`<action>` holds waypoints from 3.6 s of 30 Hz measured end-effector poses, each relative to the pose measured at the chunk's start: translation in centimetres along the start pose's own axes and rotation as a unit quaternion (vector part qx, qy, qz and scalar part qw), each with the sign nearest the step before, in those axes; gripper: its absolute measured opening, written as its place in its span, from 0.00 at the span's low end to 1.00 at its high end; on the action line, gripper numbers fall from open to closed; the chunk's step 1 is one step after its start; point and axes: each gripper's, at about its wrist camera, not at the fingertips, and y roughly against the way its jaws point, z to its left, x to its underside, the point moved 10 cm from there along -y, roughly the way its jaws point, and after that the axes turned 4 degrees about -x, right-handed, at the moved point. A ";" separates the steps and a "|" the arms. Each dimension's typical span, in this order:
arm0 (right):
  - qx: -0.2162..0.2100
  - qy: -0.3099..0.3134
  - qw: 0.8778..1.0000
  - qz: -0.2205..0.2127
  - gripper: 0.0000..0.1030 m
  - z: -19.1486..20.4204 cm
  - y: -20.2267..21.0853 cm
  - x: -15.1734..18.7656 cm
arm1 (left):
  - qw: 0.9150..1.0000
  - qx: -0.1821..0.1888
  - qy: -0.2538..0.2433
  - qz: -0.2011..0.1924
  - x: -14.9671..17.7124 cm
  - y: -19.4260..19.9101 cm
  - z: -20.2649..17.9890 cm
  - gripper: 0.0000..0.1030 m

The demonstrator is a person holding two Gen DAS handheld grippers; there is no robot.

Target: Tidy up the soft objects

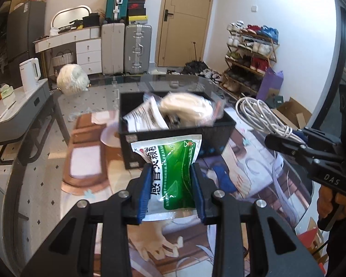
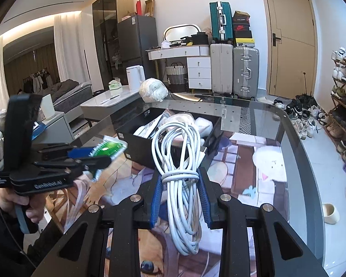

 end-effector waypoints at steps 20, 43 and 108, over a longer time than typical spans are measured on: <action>-0.032 0.045 0.998 0.028 0.29 -0.3 -8.1 -7.5 | 1.000 -0.005 0.005 -0.018 -7.7 -4.2 2.5 0.31; -0.037 0.077 0.993 0.086 0.28 -1.8 -16.0 -6.3 | 0.999 -0.017 -0.022 0.025 -6.3 -11.7 0.8 0.31; 0.038 0.028 0.995 -0.084 1.00 -1.2 -3.7 -2.6 | 0.991 -0.066 0.007 -0.117 -2.7 -2.7 2.2 1.00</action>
